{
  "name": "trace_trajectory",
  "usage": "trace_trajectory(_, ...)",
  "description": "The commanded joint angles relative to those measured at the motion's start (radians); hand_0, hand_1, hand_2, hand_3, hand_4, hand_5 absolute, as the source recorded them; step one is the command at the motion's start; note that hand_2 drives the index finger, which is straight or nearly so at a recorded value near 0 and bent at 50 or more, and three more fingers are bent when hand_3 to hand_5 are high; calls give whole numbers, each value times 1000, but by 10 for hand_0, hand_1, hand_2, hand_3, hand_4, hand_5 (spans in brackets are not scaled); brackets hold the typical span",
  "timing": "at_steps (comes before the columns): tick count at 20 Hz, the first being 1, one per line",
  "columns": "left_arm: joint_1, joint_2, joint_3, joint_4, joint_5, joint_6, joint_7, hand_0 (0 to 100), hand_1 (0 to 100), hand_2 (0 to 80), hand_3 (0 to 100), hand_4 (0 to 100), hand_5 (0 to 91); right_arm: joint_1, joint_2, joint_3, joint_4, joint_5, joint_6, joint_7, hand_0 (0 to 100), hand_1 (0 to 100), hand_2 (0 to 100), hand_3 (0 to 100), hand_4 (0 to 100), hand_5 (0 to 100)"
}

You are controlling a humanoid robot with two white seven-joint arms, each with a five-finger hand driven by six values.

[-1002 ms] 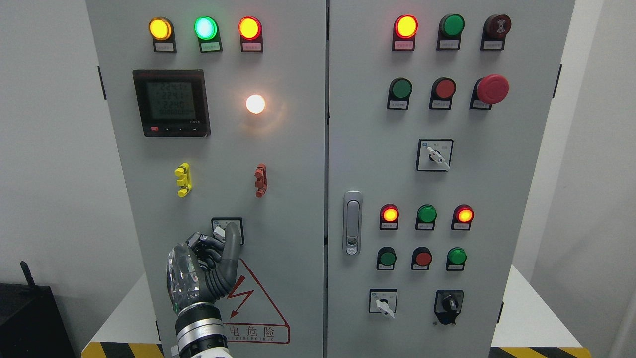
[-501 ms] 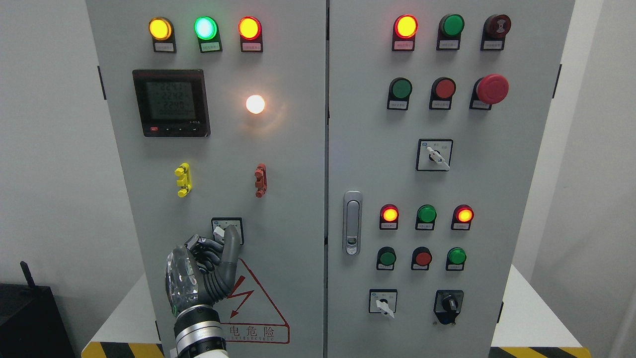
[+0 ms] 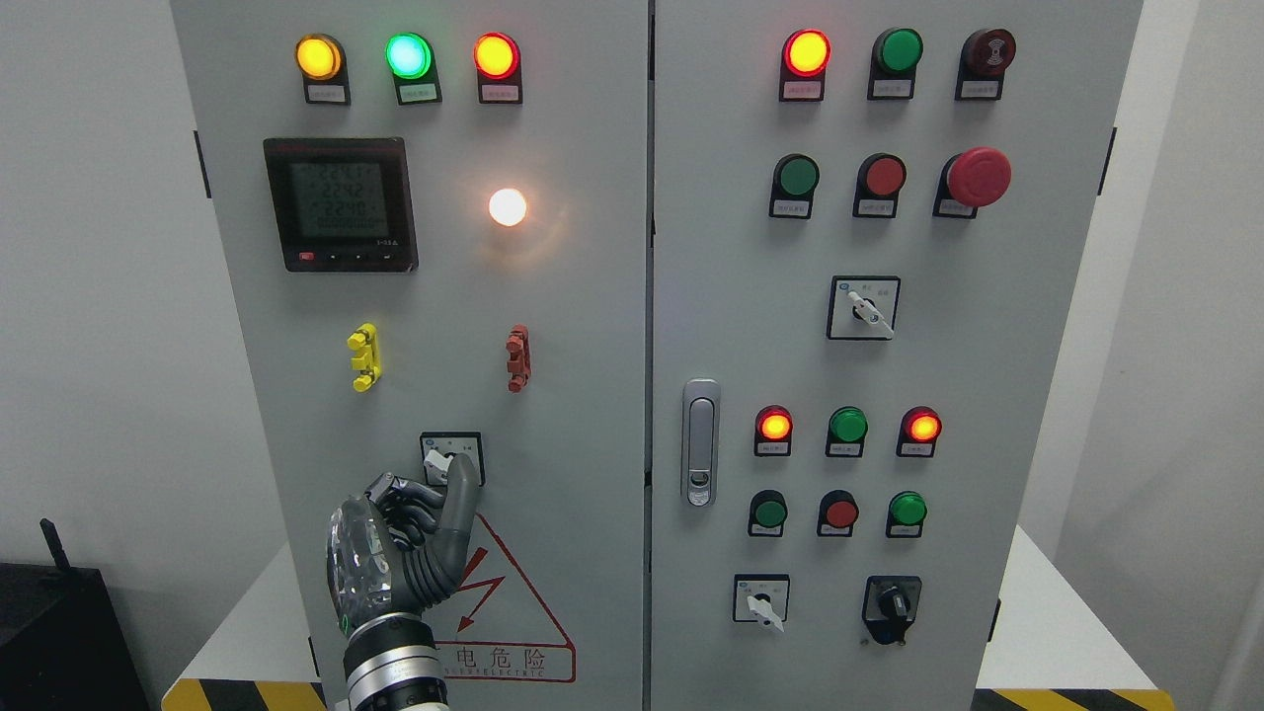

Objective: Turn on light switch 1

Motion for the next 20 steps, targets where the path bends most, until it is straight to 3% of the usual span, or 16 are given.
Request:
trace_trajectory(1, 18, 1, 2, -31, -1, -2, -4, 104, 333, 694, 912, 904, 796, 0, 0, 1, 0, 0, -1, 0, 120, 389, 0, 0, 0, 0)
trace_trajectory(8, 60, 3, 4, -70, -1, -28, -9, 98, 332, 699, 920, 910, 799, 1, 0, -1, 0, 0, -1, 0, 120, 389, 0, 0, 0, 0)
trace_trajectory(11, 87, 5, 42, -76, -3, -80, -56, 96, 327, 700, 924, 912, 800, 1, 0, -1, 0, 0, 1, 0, 120, 389, 0, 0, 0, 0)
trace_trajectory(13, 101, 5, 80, -79, -3, -120, -125, 95, 316, 693, 930, 913, 788, 0, 2, 1, 0, 0, 1, 0, 120, 389, 0, 0, 0, 0)
trace_trajectory(20, 184, 8, 211, -76, 2, -353, -291, 8, 256, 656, 951, 912, 705, 0, 0, 1, 0, 0, 1, 0, 120, 389, 0, 0, 0, 0)
